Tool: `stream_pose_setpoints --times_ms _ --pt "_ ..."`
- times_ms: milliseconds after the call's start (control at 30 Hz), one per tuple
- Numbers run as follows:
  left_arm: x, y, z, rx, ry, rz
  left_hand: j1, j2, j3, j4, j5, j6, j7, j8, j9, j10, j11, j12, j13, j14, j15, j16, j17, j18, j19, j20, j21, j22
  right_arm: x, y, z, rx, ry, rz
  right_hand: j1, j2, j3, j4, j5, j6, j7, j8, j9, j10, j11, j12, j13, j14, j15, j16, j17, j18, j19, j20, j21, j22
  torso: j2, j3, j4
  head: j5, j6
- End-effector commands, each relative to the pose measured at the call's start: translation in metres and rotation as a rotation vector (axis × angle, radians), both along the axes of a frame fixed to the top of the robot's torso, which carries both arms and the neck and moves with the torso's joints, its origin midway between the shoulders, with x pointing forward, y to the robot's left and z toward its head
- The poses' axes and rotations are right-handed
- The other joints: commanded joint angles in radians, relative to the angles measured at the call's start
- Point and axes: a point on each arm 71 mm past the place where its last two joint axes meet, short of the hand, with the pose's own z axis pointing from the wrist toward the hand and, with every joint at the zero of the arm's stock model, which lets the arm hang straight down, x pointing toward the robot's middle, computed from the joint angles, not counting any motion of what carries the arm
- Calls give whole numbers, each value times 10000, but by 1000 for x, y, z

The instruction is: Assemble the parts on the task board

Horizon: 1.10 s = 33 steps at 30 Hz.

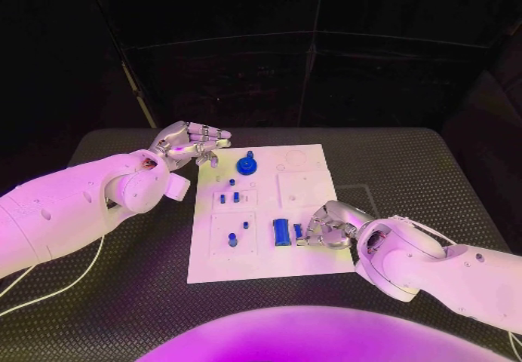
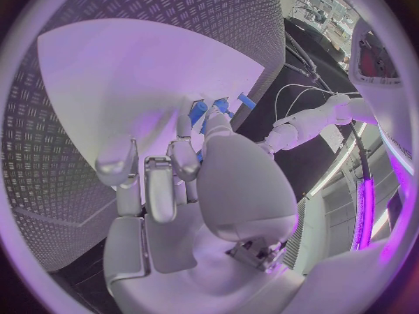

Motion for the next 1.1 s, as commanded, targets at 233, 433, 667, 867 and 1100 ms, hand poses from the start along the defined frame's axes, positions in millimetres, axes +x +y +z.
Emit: stream_pose_setpoints --times_ms 233,433,667,867,1100 --pt "0 -2 1 -104 -15 -104 -17 84 8 25 -21 0 -46 8 9 -90 4 67 -16 -80 -12 -45 -11 136 -13 23 -67 -11 7 -1 -5 -304 -199 -120 228 115 -7 -59 43 -44 -28 69 23 29 -6 78 54 836 -54 14 1411 0 24 -20 -12 47 9 7 -1 33 -38" --pt "0 -2 1 -100 -6 -103 -17 84 8 25 -21 0 -46 8 9 -90 4 67 -16 -80 -12 -45 -11 136 -13 23 -67 -11 5 2 -4 -58 41 -241 226 246 -32 8 6 -28 -35 84 31 46 -12 97 71 839 -60 20 1424 0 27 -25 -10 52 12 16 -9 46 -29" --pt "0 -2 0 -97 13 -107 -17 84 8 25 -21 0 -46 8 9 -90 4 67 -16 -80 -12 -45 -11 136 -13 23 -67 -11 1 4 0 438 213 -196 112 151 -251 126 -96 -84 -5 68 32 6 9 16 6 827 -48 -10 1372 13 -17 -22 -60 -25 -17 5 -19 22 1" --pt "0 -1 -1 -104 9 -84 -13 89 4 26 -20 -17 -38 2 5 -106 8 78 -18 -89 -11 -53 -38 141 -23 21 -112 -44 0 1 10 2086 88 84 112 74 -507 235 -130 -592 201 -241 -91 -554 182 -903 -734 623 86 -508 549 202 -641 74 -745 -1066 -54 -5 -12 -32 120" --pt "0 1 -2 -624 -142 106 77 21 -21 -55 -19 -109 -32 -33 -3 -200 51 133 -32 -1288 48 -1417 -1997 121 -495 70 -496 -201 31 -20 21 5737 605 -1047 1279 447 -496 -103 103 -1760 847 -1195 -520 -3269 784 -5437 -4408 -1589 629 -5688 -5508 784 -3243 577 -4337 -5139 -272 -86 62 -158 347"
